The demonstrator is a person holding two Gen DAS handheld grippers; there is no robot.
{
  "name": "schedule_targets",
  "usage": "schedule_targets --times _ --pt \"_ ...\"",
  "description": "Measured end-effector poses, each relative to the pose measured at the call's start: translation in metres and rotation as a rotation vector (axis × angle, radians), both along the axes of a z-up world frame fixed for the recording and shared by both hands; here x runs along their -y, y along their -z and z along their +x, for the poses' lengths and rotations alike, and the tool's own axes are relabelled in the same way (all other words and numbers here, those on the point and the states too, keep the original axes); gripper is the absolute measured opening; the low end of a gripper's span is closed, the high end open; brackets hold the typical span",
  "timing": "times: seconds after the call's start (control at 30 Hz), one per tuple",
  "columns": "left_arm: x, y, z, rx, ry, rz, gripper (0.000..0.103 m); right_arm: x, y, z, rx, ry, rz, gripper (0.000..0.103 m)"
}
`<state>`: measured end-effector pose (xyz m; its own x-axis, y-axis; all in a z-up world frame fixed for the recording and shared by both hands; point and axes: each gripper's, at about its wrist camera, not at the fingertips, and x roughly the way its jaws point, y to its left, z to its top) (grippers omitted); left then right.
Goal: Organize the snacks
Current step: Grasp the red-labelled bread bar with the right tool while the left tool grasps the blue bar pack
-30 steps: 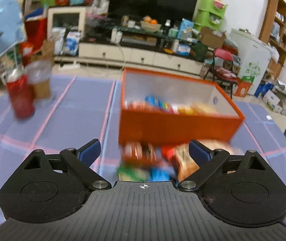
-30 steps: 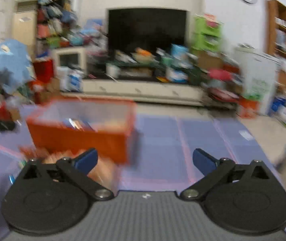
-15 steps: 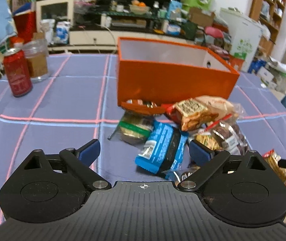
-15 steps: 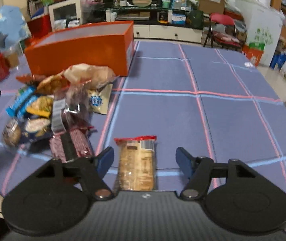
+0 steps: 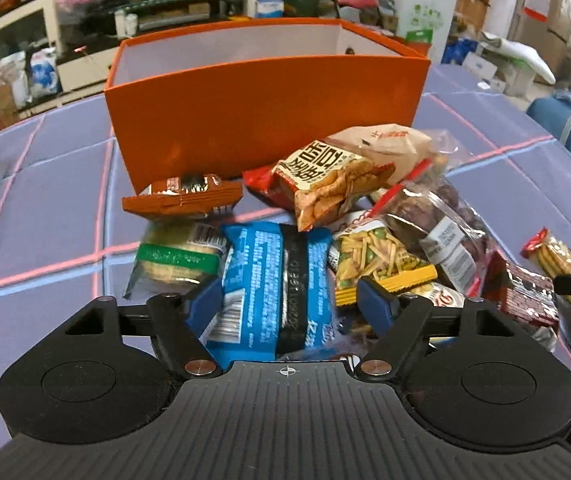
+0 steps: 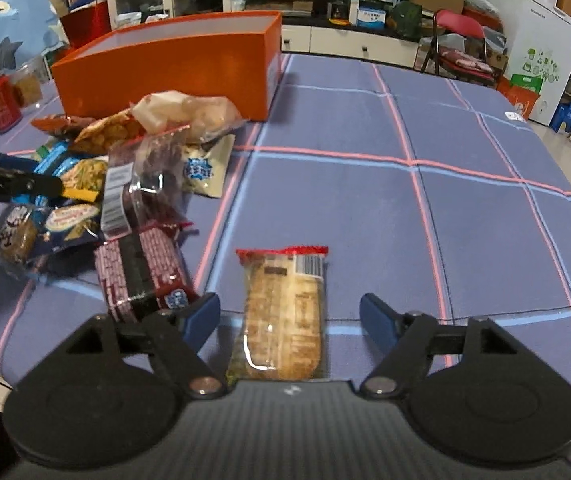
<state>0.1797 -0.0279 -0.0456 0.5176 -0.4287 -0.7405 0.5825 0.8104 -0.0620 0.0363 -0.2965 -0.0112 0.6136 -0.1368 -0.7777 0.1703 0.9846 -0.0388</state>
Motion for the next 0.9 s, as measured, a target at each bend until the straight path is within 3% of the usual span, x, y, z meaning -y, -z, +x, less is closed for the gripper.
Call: schedule_targets --times 0.13,0.23,0.37,0.53,0.63,0.77,0.9 --pt "-0.002 0.002 0.003 -0.017 -0.021 -0.03 0.051 0.0 0.002 0.001 -0.011 -0.001 0.008 0.077" --pt "0.002 0.005 0.002 -0.014 -0.009 -0.016 0.059 -0.001 0.004 0.002 -0.021 0.0 0.006 0.077" --pt "-0.006 -0.006 -0.001 0.017 -0.006 -0.022 0.058 0.001 0.003 0.001 -0.014 0.012 0.01 0.077" --pt "-0.012 -0.001 0.003 0.015 -0.038 0.048 0.058 -0.001 0.004 0.003 -0.02 0.008 0.007 0.077" --pt "-0.008 -0.001 0.001 0.01 -0.018 0.03 0.056 -0.004 0.006 0.005 -0.027 -0.001 0.004 0.077" --pt "0.01 0.007 -0.004 0.005 0.039 0.081 0.044 -0.004 0.008 0.005 -0.037 -0.004 0.004 0.076" --pt "0.01 0.013 -0.002 -0.011 0.018 0.081 0.04 -0.002 0.008 0.006 -0.036 0.004 0.012 0.074"
